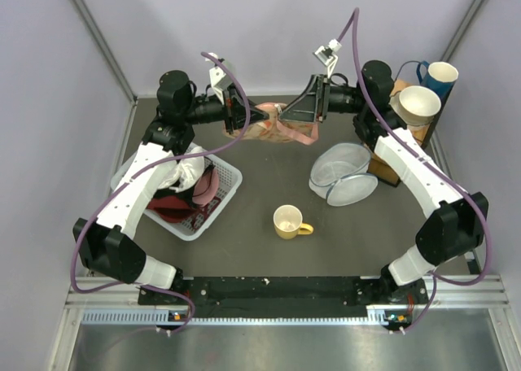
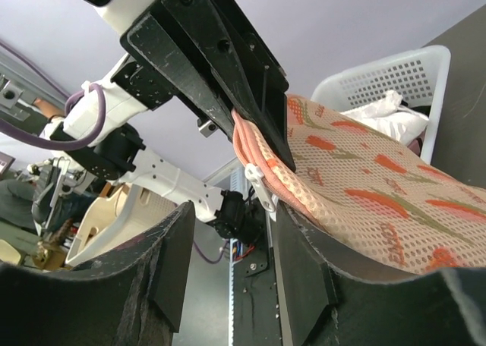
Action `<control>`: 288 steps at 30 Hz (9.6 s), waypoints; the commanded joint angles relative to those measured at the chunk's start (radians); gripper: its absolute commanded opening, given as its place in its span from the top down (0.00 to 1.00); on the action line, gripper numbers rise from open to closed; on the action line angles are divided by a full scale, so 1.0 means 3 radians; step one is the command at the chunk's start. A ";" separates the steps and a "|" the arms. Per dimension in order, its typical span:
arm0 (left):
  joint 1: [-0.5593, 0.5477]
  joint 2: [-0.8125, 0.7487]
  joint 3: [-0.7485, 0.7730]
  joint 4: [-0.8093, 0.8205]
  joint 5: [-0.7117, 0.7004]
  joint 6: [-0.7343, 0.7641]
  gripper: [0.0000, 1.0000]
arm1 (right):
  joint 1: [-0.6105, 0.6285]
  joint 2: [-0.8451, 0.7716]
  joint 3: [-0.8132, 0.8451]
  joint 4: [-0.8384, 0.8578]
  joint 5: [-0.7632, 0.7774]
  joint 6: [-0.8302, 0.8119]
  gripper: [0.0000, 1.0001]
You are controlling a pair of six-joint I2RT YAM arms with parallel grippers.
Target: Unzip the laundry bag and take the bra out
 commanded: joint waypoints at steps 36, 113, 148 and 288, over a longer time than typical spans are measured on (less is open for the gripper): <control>0.0466 -0.0305 -0.0200 0.1467 0.0301 -0.0936 1.00 | -0.0582 -0.0033 -0.0942 0.0389 -0.0207 -0.0023 1.00; 0.0876 -0.0131 -0.1130 0.3130 0.0388 -0.2416 1.00 | -0.0229 -0.0806 -0.1131 -0.0077 0.2027 -0.3526 1.00; -0.0239 0.0196 -0.1412 0.2164 -0.1004 -0.0820 1.00 | -0.0382 0.0109 -0.0370 -0.1416 0.2279 -0.3750 0.26; -0.0244 0.0605 -0.0527 -0.0100 -0.2900 -0.1081 0.41 | -0.0132 0.1444 0.0909 -0.1232 0.2835 -0.1072 1.00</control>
